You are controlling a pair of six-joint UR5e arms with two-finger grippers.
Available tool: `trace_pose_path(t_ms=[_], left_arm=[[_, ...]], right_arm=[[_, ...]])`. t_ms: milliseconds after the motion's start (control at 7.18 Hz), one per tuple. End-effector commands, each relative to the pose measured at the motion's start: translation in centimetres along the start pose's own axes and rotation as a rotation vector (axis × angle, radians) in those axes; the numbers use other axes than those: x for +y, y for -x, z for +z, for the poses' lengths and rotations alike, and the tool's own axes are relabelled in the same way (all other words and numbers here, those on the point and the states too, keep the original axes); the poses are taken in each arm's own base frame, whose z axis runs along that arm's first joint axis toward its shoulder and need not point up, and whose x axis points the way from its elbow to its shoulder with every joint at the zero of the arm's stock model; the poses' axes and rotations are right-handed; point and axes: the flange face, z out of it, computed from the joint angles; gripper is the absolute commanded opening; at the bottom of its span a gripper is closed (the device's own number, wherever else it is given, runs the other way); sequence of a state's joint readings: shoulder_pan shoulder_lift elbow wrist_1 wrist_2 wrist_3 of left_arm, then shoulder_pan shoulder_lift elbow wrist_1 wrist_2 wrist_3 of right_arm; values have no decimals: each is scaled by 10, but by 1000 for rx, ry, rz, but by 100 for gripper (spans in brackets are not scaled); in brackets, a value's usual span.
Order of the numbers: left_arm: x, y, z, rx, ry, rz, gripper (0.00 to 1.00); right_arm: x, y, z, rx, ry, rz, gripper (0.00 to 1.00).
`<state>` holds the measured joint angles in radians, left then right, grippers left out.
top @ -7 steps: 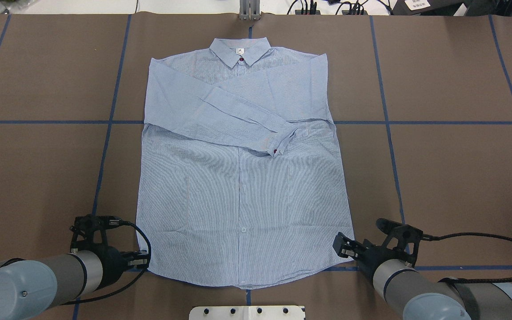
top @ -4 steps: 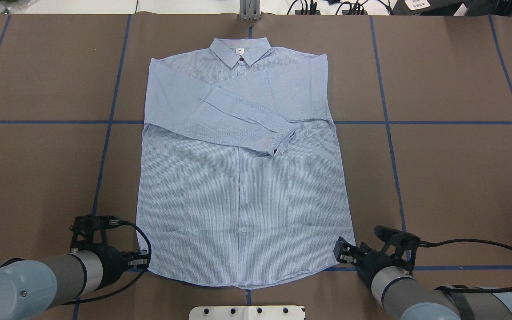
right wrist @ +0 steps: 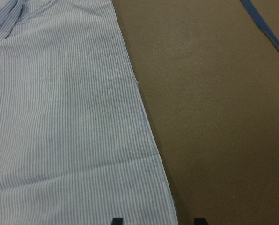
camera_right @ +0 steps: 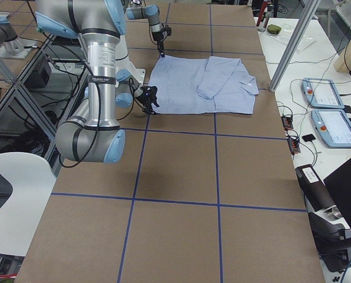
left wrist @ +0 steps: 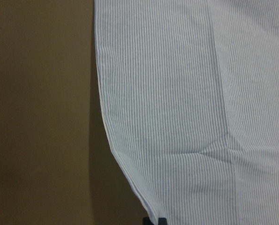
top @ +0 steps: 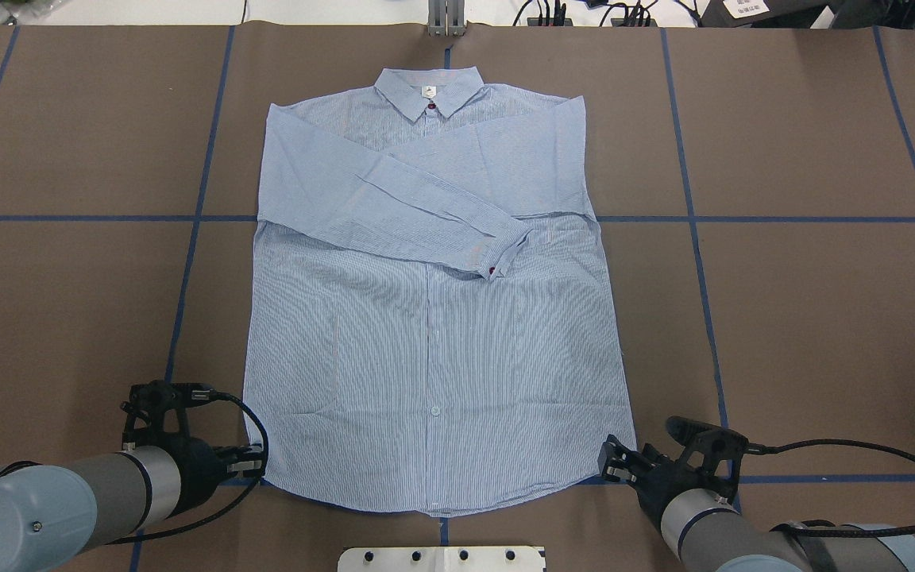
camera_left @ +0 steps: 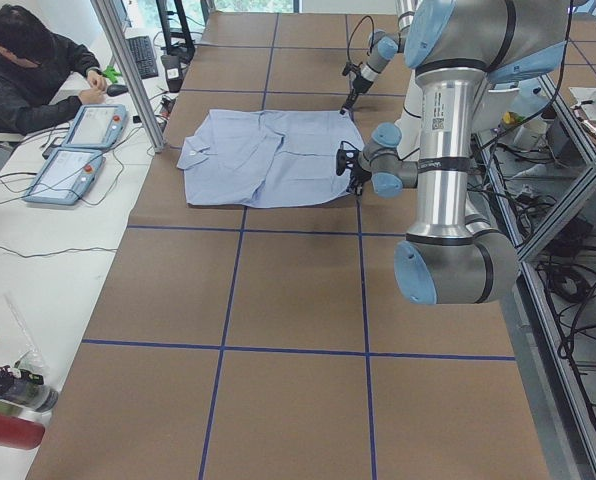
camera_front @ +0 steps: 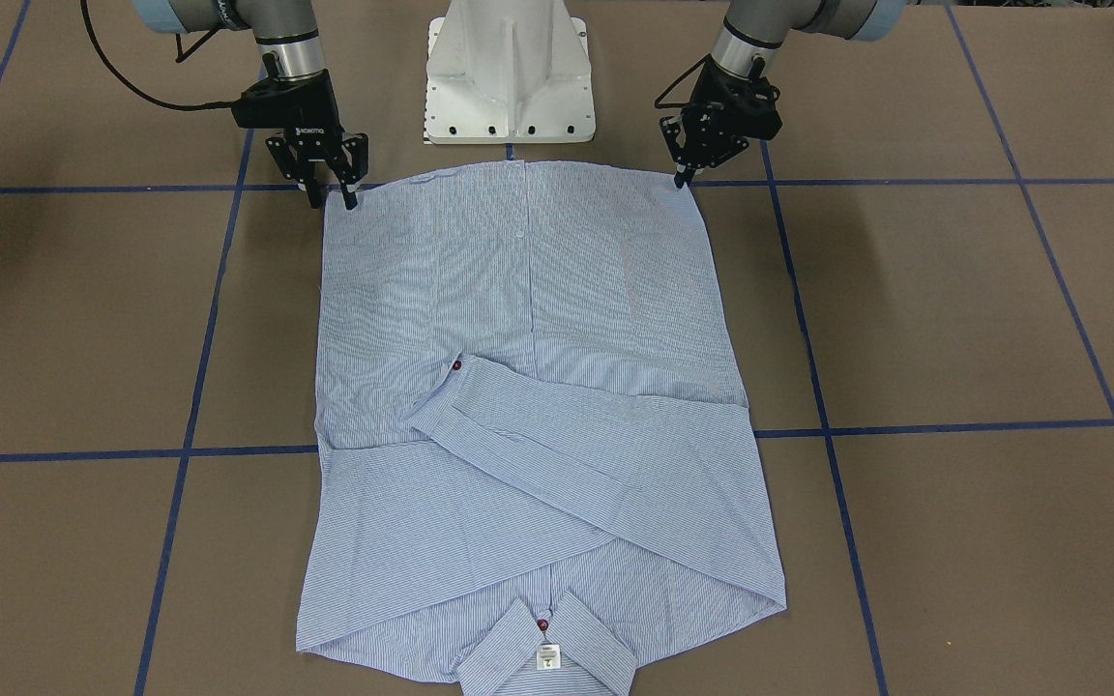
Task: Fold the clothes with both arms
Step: 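Position both grippers at the hem corners and close on the fabric, then lift the hem with both grippers and fold it toward the collar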
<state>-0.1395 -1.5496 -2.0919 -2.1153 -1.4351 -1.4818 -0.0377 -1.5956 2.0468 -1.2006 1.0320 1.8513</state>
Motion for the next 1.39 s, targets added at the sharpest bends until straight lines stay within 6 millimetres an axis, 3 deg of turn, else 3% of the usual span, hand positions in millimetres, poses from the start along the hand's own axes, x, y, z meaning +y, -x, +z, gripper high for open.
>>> trace_pose_path(t_ms=[0,139,279,557,697,836,976,1115,1254], left_arm=[[0,0,0,0,-1,0,0],[0,0,0,0,-1,0,0],[0,1,0,-1,-1,0,0],[0,1,0,-3,-1,0,0],[0,1,1,-4,-1,1,0],[0,0,0,-1,1,0,0],[0,-2,-1,3,0,0,0],[-2,-7,-7,20,4,0,0],[-9,-15,-38,57,16,20,0]], right_arm=[[1,-1,1,16,-1,6,56],[2,0,0,13,1,14,43],[3,0,-1,12,4,32,23],[6,1,-3,8,9,30,18],[8,3,-5,5,14,32,12],[10,3,-5,5,16,49,0],[4,10,-16,-18,19,69,0],[-20,25,-43,-59,16,103,0],[-56,39,-74,-68,-5,129,0]])
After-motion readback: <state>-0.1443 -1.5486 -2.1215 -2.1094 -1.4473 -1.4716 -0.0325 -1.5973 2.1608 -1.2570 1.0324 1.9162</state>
